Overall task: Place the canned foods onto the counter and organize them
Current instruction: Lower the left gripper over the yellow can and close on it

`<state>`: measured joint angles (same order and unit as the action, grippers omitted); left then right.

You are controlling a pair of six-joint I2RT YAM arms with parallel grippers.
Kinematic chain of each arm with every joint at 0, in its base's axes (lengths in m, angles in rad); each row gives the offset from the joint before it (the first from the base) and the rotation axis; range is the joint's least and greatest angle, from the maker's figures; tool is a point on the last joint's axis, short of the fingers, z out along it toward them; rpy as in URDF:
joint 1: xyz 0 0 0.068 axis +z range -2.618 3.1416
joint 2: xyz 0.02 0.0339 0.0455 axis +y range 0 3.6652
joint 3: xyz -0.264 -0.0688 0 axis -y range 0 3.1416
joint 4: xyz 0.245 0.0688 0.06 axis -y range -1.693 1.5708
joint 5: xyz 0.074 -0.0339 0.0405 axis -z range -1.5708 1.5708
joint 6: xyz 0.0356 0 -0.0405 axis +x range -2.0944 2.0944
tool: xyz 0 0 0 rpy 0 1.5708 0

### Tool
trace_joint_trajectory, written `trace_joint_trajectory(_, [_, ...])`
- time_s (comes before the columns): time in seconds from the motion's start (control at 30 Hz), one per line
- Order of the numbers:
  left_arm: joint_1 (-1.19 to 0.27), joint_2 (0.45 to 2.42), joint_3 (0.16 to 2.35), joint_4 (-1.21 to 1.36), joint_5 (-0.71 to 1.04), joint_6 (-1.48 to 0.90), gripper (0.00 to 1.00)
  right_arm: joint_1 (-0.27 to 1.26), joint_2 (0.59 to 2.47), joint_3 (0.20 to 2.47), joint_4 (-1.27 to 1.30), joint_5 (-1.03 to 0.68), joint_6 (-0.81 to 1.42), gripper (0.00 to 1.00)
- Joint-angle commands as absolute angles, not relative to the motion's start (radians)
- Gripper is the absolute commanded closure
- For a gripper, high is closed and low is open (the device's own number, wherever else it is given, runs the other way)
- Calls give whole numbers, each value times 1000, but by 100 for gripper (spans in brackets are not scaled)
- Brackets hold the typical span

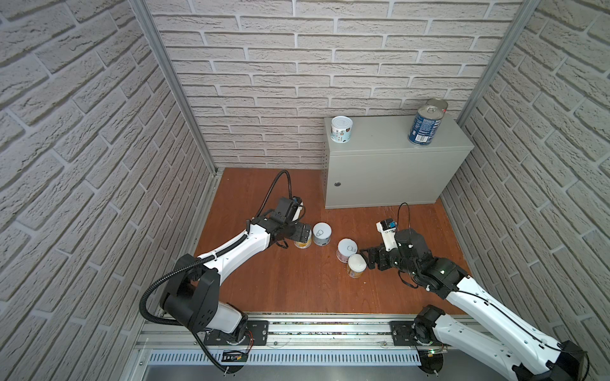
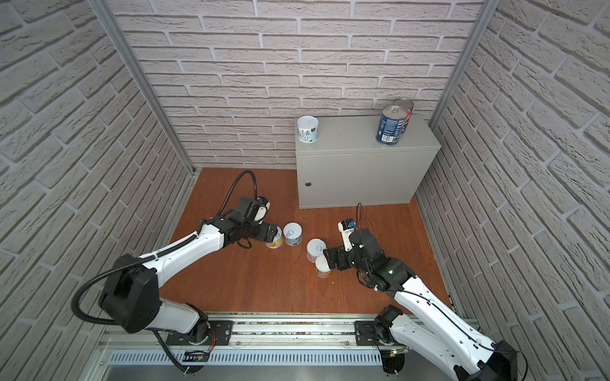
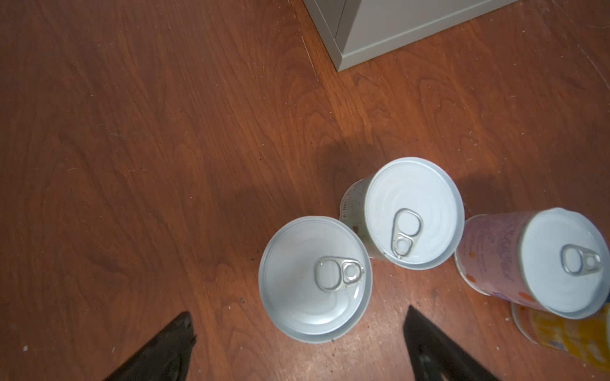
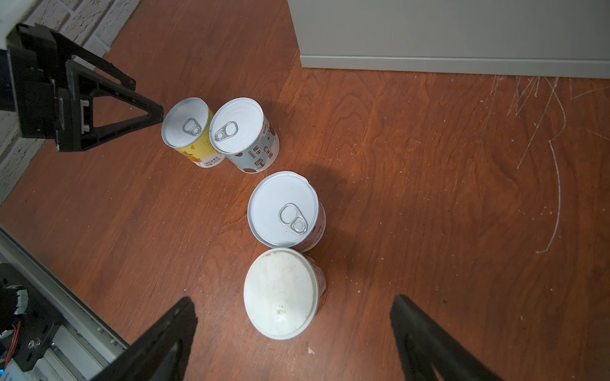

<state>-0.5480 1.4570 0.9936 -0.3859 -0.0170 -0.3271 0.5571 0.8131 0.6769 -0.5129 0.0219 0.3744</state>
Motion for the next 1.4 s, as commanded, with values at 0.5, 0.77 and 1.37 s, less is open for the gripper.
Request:
trace_joint_trajectory(0.5, [-542, 1500, 990, -335, 38, -364, 2, 552, 778, 669, -519, 57, 388, 7])
trace_joint_trajectory(0.77, [-545, 1528, 991, -330, 57, -370, 2, 552, 761, 657, -520, 64, 393, 7])
trace_joint_trajectory(1.37, [-592, 1584, 1003, -355, 42, -390, 2, 552, 773, 673, -524, 80, 383, 7])
